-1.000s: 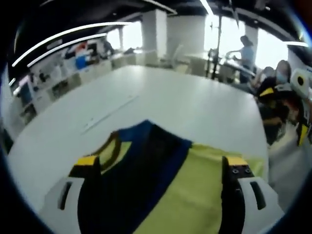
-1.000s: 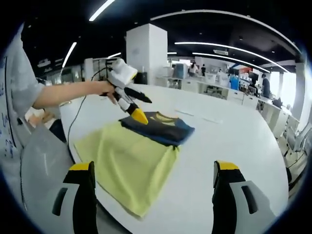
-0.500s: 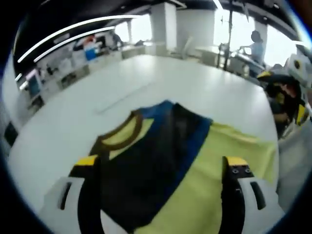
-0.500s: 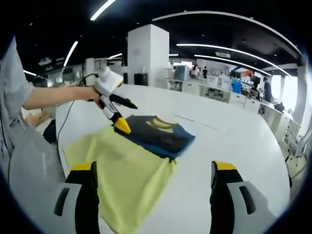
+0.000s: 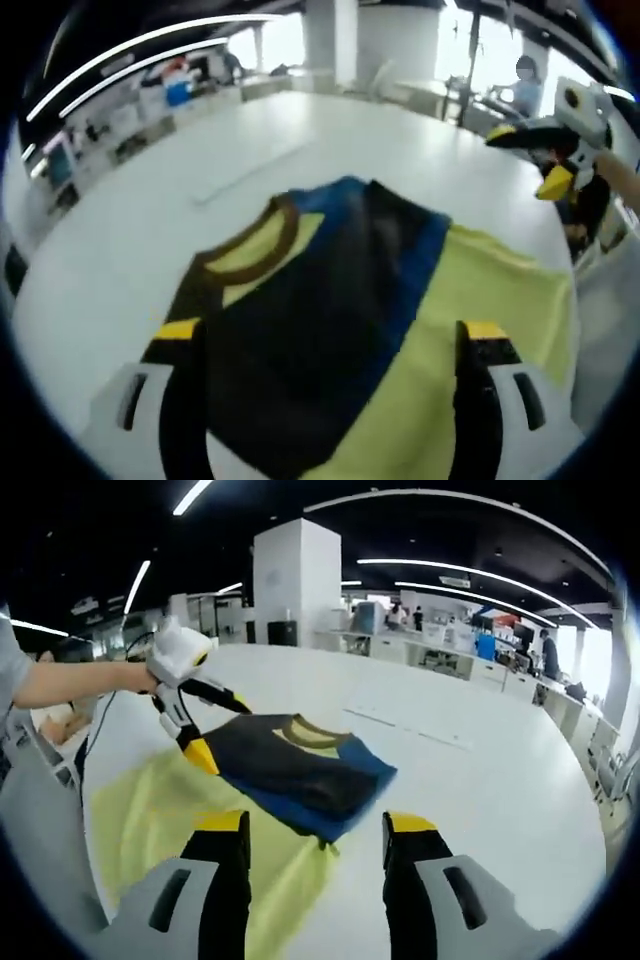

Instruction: Fold the garment on the visible template until the final outline fits inside the template.

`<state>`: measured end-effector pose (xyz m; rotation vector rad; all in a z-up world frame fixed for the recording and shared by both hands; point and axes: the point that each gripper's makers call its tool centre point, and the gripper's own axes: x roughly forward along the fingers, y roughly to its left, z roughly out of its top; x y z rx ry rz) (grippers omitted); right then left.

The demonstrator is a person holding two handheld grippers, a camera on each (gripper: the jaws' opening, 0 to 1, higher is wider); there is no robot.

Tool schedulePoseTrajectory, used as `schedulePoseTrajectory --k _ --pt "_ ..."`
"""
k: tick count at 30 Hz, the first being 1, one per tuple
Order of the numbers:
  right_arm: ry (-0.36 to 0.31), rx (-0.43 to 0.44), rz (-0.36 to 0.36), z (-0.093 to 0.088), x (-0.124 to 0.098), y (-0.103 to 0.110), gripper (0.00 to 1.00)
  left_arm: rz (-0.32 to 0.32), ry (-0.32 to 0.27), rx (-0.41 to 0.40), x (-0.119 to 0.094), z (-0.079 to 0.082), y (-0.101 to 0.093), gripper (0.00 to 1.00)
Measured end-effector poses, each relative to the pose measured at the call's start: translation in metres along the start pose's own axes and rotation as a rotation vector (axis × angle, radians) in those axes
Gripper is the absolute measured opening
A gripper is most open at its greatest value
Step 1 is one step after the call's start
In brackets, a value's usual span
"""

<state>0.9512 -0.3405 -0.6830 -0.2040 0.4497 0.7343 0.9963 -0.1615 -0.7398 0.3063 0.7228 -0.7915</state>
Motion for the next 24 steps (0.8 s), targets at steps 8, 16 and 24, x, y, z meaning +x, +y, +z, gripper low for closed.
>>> schedulePoseTrajectory --k 8,16,24 --pt "0.042 0.133 -0.008 -0.017 0.038 -0.014 0.24 -0.001 0.002 -0.018 0.009 -0.006 0.008 1.0" --pt "0.077 0.212 -0.024 -0.03 0.064 -0.022 0.18 -0.01 0.006 -0.03 0.013 -0.011 0.013 1.0" --pt "0.101 0.266 -0.028 -0.04 0.078 -0.023 0.18 -0.028 0.012 -0.036 0.014 -0.015 0.011 1.0"
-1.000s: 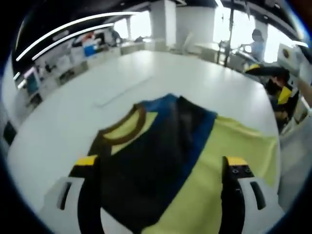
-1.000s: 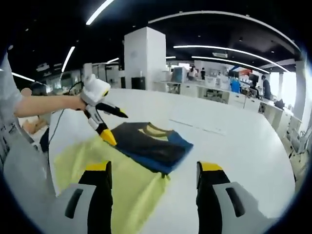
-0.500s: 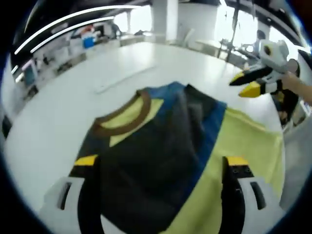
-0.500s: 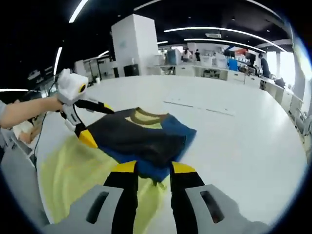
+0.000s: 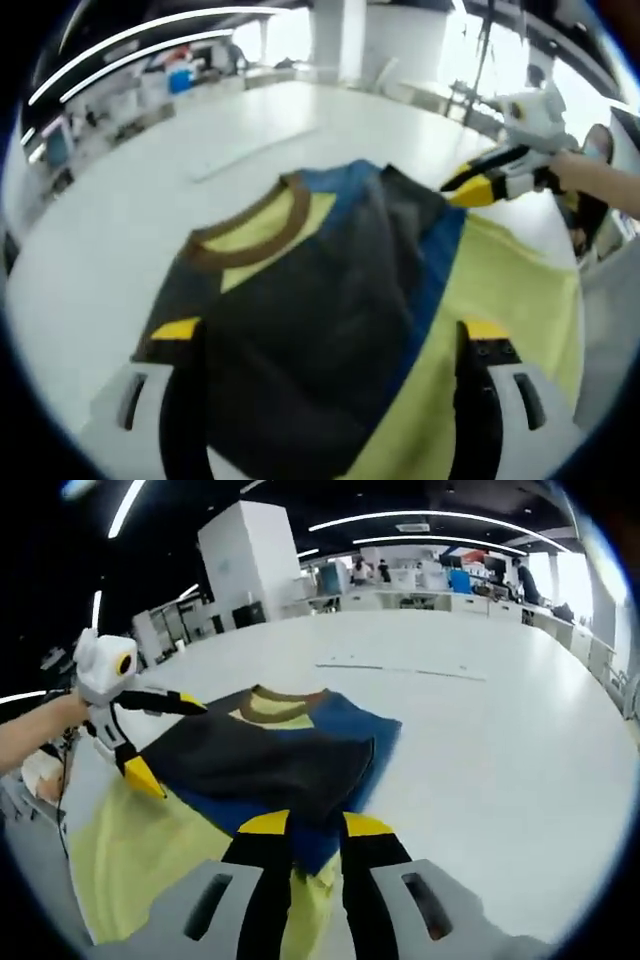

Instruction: Fold the garment on the visible template until the final outline fits inside the template.

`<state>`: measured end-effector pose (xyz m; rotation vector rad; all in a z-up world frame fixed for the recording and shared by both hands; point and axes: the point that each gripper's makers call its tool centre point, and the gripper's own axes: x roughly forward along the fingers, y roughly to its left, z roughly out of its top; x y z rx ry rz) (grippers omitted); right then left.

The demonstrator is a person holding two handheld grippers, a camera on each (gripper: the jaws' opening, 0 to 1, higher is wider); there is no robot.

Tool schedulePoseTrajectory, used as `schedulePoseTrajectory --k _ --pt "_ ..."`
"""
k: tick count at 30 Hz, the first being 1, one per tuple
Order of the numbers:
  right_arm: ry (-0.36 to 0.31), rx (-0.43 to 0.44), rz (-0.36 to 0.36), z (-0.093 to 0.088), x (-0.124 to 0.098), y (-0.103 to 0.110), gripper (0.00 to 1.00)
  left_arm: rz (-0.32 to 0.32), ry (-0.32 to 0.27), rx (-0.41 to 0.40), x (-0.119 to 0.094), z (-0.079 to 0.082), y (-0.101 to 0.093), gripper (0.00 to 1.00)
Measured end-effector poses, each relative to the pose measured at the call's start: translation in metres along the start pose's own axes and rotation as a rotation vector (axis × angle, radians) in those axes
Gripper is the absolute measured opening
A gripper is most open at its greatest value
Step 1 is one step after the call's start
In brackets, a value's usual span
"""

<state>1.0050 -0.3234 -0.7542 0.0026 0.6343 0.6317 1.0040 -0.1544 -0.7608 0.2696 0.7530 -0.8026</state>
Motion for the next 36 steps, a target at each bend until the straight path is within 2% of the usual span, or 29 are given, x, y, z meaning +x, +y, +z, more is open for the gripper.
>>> schedulePoseTrajectory --k 6,12,17,30,33,35,36 --pt "0.014 0.027 0.002 -0.004 0.006 0.001 0.15 -0.005 0.01 0.002 0.002 -0.002 -0.001 1.0" --pt "0.009 0.013 -0.023 -0.003 0.003 -0.003 0.02 -0.009 0.02 -0.011 0.005 -0.005 -0.003 1.0" --pt "0.008 0.019 -0.026 -0.003 -0.006 -0.006 0.02 -0.007 0.023 -0.012 0.005 -0.007 -0.003 1.0" --pt "0.018 0.018 -0.036 -0.013 -0.009 -0.01 0.01 -0.005 0.02 -0.021 0.006 -0.01 -0.003 1.0" --pt "-0.019 -0.012 -0.019 -0.007 -0.015 -0.006 0.03 -0.001 0.023 -0.009 0.006 -0.011 -0.003 1.0" --pt "-0.023 -0.024 0.005 -0.006 -0.019 -0.001 0.13 -0.001 0.022 -0.009 0.006 -0.011 -0.003 1.0" --pt "-0.017 -0.018 0.013 -0.007 -0.021 0.001 0.22 0.0 0.023 -0.01 0.006 -0.011 -0.003 1.0"
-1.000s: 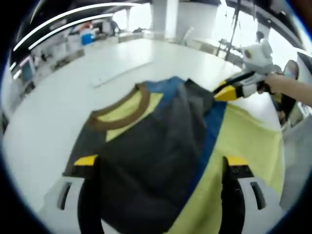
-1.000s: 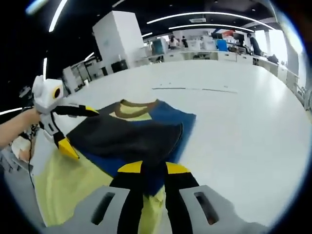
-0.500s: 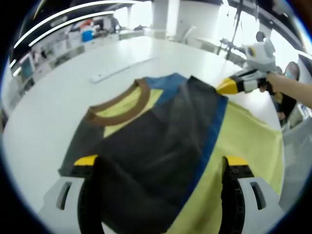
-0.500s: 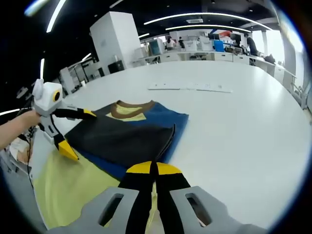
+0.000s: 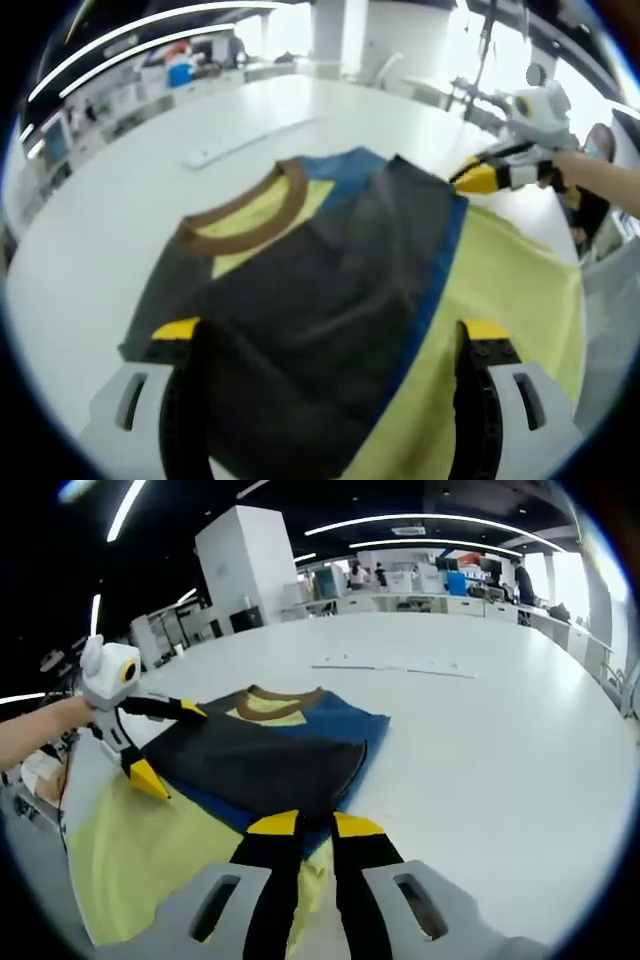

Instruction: Fold the garment on the visible template until the final outline fits inside the template.

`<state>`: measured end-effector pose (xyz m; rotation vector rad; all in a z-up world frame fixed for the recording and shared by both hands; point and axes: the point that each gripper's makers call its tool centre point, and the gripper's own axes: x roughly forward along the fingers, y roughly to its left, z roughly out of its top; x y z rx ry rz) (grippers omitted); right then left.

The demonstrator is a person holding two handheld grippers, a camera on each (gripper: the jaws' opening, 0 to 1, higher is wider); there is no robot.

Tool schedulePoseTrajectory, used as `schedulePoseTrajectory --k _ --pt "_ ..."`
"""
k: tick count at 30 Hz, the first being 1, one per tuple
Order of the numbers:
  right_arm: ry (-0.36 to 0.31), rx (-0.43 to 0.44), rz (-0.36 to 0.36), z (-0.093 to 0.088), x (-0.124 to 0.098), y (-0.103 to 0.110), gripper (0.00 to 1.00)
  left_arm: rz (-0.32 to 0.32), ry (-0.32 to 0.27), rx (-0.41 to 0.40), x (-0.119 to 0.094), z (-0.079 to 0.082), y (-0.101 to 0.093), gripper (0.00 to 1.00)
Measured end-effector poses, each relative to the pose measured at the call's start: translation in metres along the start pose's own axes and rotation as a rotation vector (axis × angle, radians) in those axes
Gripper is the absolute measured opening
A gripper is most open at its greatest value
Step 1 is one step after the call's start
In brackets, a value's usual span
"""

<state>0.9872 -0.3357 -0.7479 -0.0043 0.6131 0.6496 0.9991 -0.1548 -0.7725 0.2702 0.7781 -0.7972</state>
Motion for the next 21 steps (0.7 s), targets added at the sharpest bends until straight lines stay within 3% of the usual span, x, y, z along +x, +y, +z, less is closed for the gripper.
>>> schedulePoseTrajectory --k 3,6,9,15,21 --pt "-0.001 -0.025 0.009 -0.001 -0.008 0.005 0.38 0.001 0.003 -0.001 0.0 0.0 -0.001 1.0" --pt "-0.009 -0.068 0.007 0.0 -0.016 0.01 0.45 -0.001 0.006 0.004 -0.002 0.0 -0.004 1.0" --pt "-0.006 -0.091 0.025 0.001 -0.02 0.017 0.58 0.0 0.0 0.006 -0.005 0.003 -0.006 1.0" --pt "-0.01 -0.124 0.053 0.007 -0.029 0.03 0.66 0.007 -0.056 -0.004 -0.02 0.016 -0.012 1.0" --pt "-0.036 -0.184 0.066 0.019 -0.039 0.04 0.8 0.017 -0.078 0.021 -0.038 0.02 -0.02 1.0"
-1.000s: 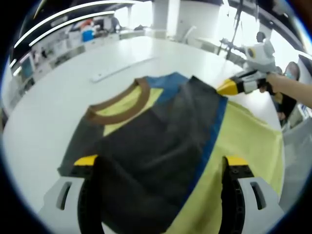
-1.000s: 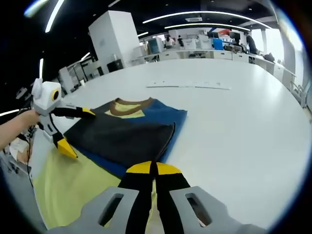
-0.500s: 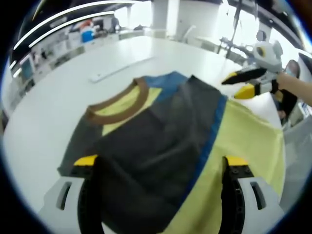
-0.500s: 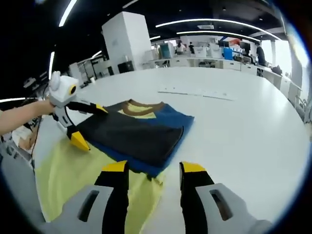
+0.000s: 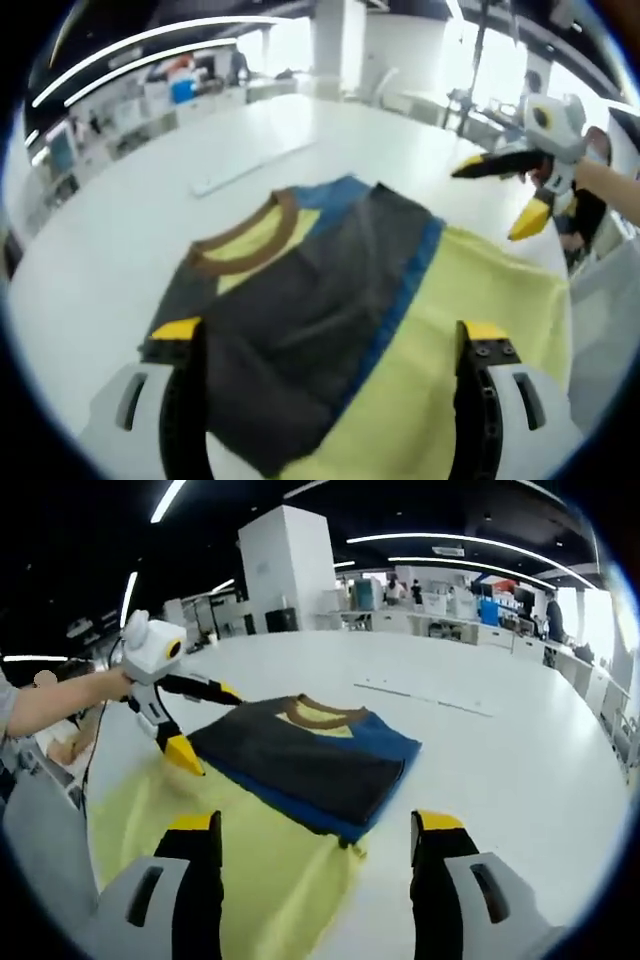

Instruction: Fold the garment on the visible template until the final outline fits inside the template.

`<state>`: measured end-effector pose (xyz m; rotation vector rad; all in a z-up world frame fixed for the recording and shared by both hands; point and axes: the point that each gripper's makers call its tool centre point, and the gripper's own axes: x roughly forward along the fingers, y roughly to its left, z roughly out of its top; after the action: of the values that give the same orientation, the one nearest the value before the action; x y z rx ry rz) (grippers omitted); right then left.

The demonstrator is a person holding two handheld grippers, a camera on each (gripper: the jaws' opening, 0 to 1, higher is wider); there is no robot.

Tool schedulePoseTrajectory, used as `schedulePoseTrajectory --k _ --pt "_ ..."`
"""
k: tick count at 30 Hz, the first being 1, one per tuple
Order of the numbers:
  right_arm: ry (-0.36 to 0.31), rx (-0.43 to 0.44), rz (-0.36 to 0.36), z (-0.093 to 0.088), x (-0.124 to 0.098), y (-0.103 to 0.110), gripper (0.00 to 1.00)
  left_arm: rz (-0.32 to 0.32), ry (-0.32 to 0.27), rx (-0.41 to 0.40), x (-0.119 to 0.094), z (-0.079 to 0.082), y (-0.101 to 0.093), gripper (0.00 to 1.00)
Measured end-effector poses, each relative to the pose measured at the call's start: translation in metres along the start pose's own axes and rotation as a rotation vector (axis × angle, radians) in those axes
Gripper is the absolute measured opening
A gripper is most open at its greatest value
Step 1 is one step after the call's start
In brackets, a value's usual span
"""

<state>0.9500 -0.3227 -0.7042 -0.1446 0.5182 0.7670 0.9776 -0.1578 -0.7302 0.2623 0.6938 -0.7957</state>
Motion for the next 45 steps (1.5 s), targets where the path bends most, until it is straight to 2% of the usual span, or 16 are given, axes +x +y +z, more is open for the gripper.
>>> schedulePoseTrajectory --k 2,5,9,11,16,18,20,25,27,31,34,35,38,43,45 --pt "0.012 -0.043 0.009 0.001 -0.004 0.005 0.85 -0.004 -0.011 0.026 -0.007 0.003 -0.007 1.0" --pt "0.019 -0.091 0.014 0.002 -0.009 0.01 0.88 -0.006 -0.001 0.087 -0.017 0.003 -0.015 1.0" --pt "0.009 -0.113 0.02 0.007 -0.017 0.017 0.93 -0.023 -0.015 0.151 -0.031 0.009 -0.03 1.0" --pt "0.0 -0.136 0.027 0.009 -0.021 0.022 0.99 -0.031 -0.023 0.188 -0.037 0.011 -0.036 1.0" --pt "0.027 -0.21 0.053 0.007 -0.033 0.037 1.0 -0.037 -0.002 0.254 -0.054 0.009 -0.047 1.0" --pt "0.049 -0.289 0.056 0.004 -0.038 0.041 1.0 -0.03 0.008 0.289 -0.061 0.007 -0.049 1.0" --pt "0.065 -0.355 0.069 0.002 -0.044 0.049 1.0 -0.038 0.025 0.311 -0.068 0.003 -0.055 1.0" --pt "0.091 -0.416 0.094 -0.002 -0.057 0.063 1.0 -0.047 0.054 0.422 -0.083 -0.006 -0.071 1.0" --pt "0.092 -0.443 0.107 -0.002 -0.062 0.07 1.0 -0.05 0.106 0.484 -0.09 -0.017 -0.077 1.0" --pt "0.105 -0.496 0.121 -0.005 -0.07 0.08 1.0 -0.064 0.112 0.5 -0.101 -0.025 -0.091 1.0" --pt "0.119 -0.576 0.113 -0.009 -0.074 0.083 1.0 -0.073 0.152 0.549 -0.109 -0.037 -0.095 0.99" --pt "0.145 -0.574 0.128 -0.016 -0.076 0.085 1.0 -0.081 0.204 0.562 -0.113 -0.047 -0.096 0.99" --pt "0.162 -0.582 0.152 -0.023 -0.079 0.092 1.0 -0.079 0.219 0.577 -0.119 -0.056 -0.099 0.99" --pt "0.25 -0.607 0.215 -0.045 -0.088 0.101 1.0 -0.1 0.276 0.598 -0.131 -0.076 -0.104 0.99" --pt "0.258 -0.617 0.223 -0.047 -0.09 0.103 1.0 -0.112 0.292 0.595 -0.134 -0.082 -0.106 0.99"
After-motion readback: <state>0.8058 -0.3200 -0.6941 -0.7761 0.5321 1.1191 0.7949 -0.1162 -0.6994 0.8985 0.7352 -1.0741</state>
